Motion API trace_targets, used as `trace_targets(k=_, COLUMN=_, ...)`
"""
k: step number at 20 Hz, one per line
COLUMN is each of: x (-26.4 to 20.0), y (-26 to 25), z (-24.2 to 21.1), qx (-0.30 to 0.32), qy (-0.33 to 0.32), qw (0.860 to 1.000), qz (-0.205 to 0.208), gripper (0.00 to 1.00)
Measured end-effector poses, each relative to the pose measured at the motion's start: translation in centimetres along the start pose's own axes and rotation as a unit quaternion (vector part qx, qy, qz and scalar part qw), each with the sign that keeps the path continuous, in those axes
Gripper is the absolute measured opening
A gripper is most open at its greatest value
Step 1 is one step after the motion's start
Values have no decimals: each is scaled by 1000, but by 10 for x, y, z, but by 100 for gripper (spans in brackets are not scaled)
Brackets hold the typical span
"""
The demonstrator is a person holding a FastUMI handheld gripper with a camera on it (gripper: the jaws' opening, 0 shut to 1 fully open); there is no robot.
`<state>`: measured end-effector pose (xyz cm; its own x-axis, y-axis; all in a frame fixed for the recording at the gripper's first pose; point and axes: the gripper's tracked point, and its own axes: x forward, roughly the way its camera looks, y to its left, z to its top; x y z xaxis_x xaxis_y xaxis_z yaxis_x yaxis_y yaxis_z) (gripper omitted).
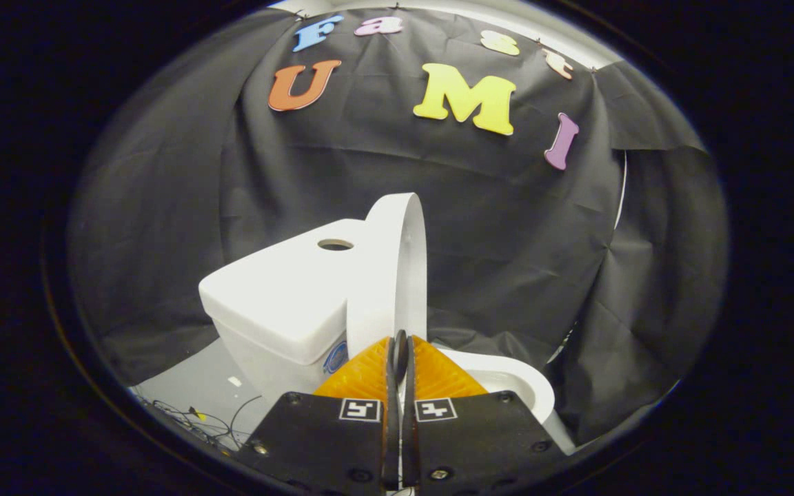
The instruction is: Open the toilet lid.
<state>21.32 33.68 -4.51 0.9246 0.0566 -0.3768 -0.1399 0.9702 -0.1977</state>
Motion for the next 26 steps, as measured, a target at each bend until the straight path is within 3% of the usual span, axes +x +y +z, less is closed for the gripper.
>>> trace_targets(k=3, x=-2, y=1, z=-1, qx=2, qy=11, qw=999, qz=40, gripper=12)
trace_targets(k=5, x=-16, y=-3, z=12, qx=24, qy=-7, qw=996, qz=84, gripper=28)
trace_targets(k=6, x=-31, y=-16, z=24, qx=33, qy=-30, qw=995, qz=88, gripper=36)
trace_targets(k=7, x=-44, y=-32, z=37, qx=37, qy=-59, qw=994, qz=84, gripper=58)
trace_targets(k=12, x=-111, y=-103, z=68, qx=51, qy=-164, qw=982, qz=79, gripper=100)
trace_targets(k=19, x=-161, y=-202, z=29, qx=57, qy=-217, qw=974, qz=38, gripper=100)
trace_targets(k=24, x=-166, y=-251, z=-12, qx=92, qy=-223, qw=970, qz=14, gripper=100)
trace_targets(k=26, x=-153, y=-270, z=-33, qx=91, qy=-194, qw=977, qz=-8, gripper=100)
